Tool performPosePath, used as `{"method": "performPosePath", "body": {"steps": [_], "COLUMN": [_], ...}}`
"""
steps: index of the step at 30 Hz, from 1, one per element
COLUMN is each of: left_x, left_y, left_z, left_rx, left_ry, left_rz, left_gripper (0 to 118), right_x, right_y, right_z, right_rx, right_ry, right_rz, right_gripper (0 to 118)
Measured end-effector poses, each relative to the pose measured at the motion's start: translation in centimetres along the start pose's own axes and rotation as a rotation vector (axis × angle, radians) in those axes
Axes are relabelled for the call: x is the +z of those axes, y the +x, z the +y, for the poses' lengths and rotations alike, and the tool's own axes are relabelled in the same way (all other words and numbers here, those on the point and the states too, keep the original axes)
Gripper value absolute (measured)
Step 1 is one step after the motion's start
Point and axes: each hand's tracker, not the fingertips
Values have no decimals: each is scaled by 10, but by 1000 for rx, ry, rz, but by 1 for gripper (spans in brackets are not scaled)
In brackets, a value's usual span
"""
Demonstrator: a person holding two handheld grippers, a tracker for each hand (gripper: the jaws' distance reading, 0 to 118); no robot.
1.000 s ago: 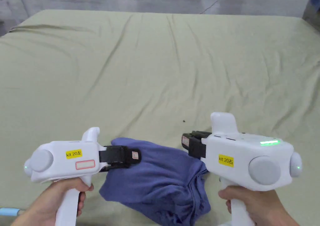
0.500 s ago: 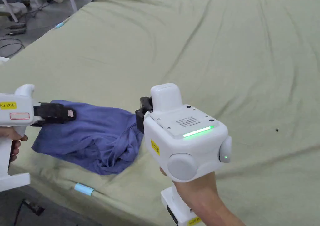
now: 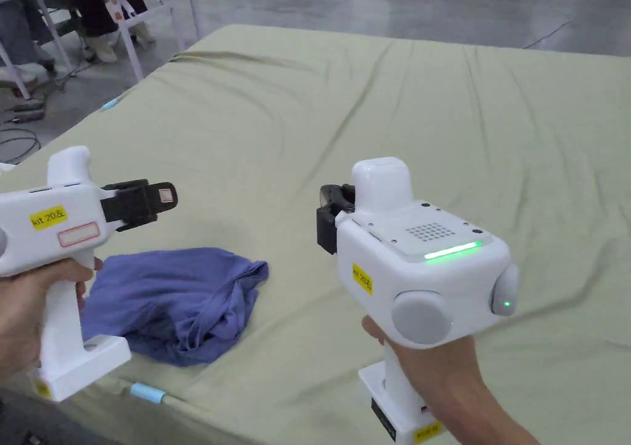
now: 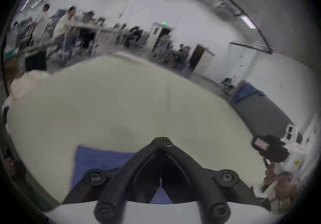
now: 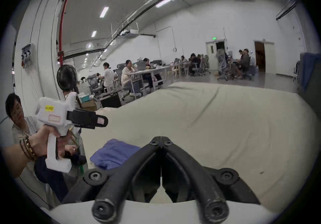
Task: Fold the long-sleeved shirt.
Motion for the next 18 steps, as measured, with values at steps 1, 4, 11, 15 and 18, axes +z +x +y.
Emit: {"method": "performPosePath", "body": {"steps": [1,4,11,15,18], "left_x": [1,9,3,-9,-18], "left_y": [36,134,291,330,342], "left_z": [-3,-13,-67,-104,-121], "left_rx": [-49,-242,-389,-465,-448], "left_ry": [65,236,390,437,421], "left_rz": [-6,12,132,136,131], "left_gripper": [0,0,0,0,0], "right_x": [20,87,228,286,307], "right_y": [10,50,133,174,195], "right_z": [10,33,38,7,-24], "right_rx": [5,20,75,91,92], "right_ry": [10,90,205,244,242], "right_rz": [-33,-152,-442,-610,-711], "right_gripper": [0,0,0,0,0]}}
